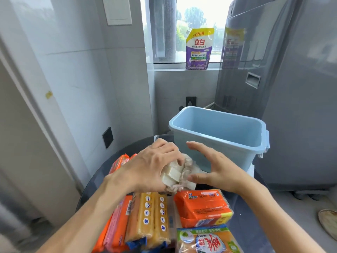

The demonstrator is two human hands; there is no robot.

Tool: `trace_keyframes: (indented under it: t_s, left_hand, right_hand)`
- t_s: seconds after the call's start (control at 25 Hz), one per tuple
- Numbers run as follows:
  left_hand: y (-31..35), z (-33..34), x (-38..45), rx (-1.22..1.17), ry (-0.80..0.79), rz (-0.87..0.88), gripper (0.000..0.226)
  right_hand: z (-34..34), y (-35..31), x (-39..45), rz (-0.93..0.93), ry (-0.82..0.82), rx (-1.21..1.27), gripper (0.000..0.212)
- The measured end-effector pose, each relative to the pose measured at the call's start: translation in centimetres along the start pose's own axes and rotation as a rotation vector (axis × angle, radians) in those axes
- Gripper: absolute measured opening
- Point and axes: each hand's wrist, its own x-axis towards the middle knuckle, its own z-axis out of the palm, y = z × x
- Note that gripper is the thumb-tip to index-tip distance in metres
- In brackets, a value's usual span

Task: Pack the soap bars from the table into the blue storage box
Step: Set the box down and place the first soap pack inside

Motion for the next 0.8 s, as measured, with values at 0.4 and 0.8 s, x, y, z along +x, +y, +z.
trace_keyframes:
  t_s: [0.4,0.8]
  left_hand:
    - [4.0,-2.3,2.7,-0.001,0.244,0.217,0.071]
    - [12.7,5.1,7.6,-0.912,0.013,-0.27,0.069]
  right_hand:
    - [-3.5,1.3,-2.5,-0.002,0.096,0.658,0.053]
    - [-3.5,8.3,-12.9,0.154,0.25,0.925,0.081]
